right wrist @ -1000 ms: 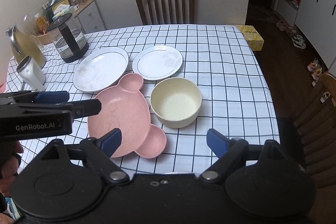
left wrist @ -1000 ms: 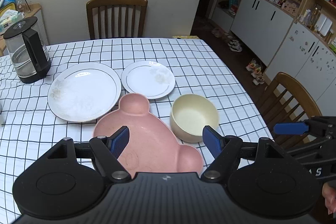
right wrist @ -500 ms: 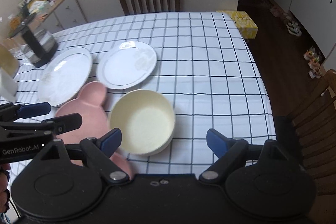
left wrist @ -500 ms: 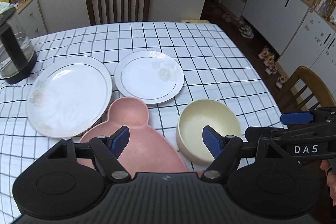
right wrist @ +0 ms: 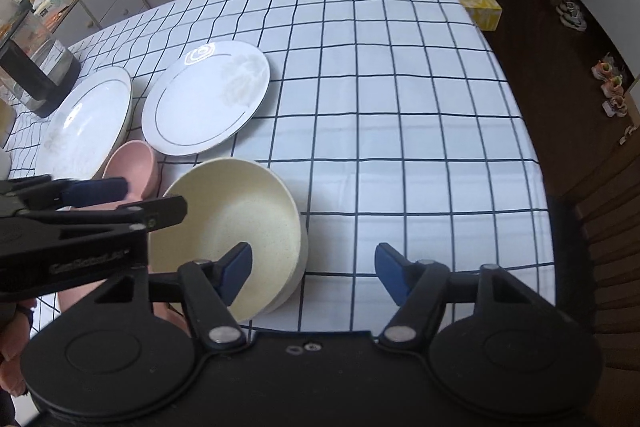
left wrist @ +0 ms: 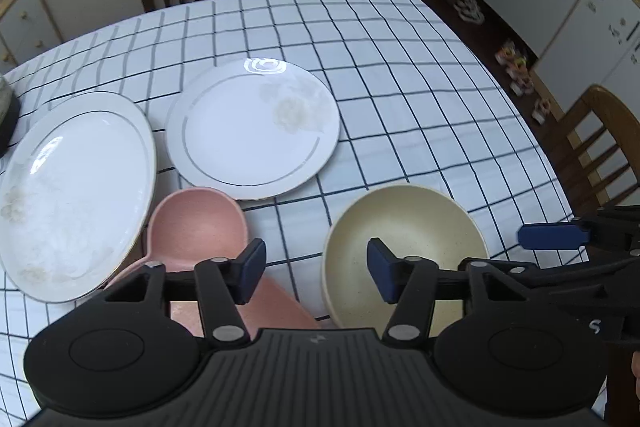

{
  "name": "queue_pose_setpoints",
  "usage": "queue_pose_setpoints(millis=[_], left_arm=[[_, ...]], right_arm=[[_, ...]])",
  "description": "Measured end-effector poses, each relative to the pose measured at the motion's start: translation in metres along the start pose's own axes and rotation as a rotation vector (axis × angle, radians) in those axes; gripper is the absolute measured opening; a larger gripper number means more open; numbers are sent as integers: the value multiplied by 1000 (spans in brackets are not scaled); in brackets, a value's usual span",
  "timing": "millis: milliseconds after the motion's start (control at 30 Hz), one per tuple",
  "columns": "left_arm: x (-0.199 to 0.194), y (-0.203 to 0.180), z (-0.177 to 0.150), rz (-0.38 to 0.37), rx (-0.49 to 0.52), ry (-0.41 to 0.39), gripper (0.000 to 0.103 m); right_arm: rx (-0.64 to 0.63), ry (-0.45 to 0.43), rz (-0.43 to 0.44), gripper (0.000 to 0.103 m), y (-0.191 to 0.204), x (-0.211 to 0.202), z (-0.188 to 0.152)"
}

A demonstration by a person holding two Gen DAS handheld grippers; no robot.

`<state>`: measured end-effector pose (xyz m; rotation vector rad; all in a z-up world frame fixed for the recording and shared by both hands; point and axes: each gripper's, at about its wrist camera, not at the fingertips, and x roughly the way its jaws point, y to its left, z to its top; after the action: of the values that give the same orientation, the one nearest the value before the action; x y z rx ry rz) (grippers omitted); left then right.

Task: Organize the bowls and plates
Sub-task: 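Move both grippers to the cream bowl and close them on its rim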

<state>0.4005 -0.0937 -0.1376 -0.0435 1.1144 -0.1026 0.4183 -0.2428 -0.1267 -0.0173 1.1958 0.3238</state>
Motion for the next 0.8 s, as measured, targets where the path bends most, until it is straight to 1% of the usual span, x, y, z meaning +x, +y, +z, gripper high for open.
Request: queue_pose_setpoints(millis=[67, 100, 167, 200, 233, 267, 300, 333, 367, 433, 467, 533, 633, 667, 700, 800], left_arm=[[3, -3, 1, 1, 26, 13, 48], [5, -4, 2, 0, 36, 23, 46], [8, -6, 2, 2, 51, 47, 37], [11, -7, 2, 7, 58, 56, 35], [12, -9, 2, 10, 67, 63, 33], [14, -10, 1, 10, 72, 68, 32], [14, -11, 0, 13, 75, 71, 32], [15, -12, 0, 16, 75, 75, 29], [16, -12, -1, 18, 74, 79, 25], [16, -12, -1, 21, 68, 84, 19], [17, -12, -2, 23, 69, 85, 15], [16, -12, -2, 32, 73, 82, 12], [15, -12, -3, 32, 74, 85, 7], [15, -12, -3, 31, 74, 85, 6], [15, -12, -4, 30, 75, 85, 5], [13, -14, -5, 33, 81, 86, 5]], right_arm=[[-5, 10, 5, 59, 1, 3, 0], [-8, 15, 7, 57, 1, 4, 0], [-8, 21, 11, 53, 2, 6, -1], [-6, 24, 14, 51, 2, 8, 0], [-6, 27, 15, 48, 2, 9, 0], [-6, 29, 15, 44, 3, 9, -1], [-4, 29, 15, 42, 3, 10, -1], [-1, 30, 17, 41, 3, 10, -1], [-1, 31, 18, 38, 4, 10, -1], [-2, 30, 17, 34, 4, 11, -1], [-1, 29, 15, 30, 4, 10, -1], [-1, 29, 13, 26, 5, 11, -2], [0, 29, 10, 14, 7, 10, -3], [1, 29, 9, 11, 7, 10, -3], [3, 26, 10, 10, 7, 10, -4], [8, 20, 0, 8, 8, 8, -4]])
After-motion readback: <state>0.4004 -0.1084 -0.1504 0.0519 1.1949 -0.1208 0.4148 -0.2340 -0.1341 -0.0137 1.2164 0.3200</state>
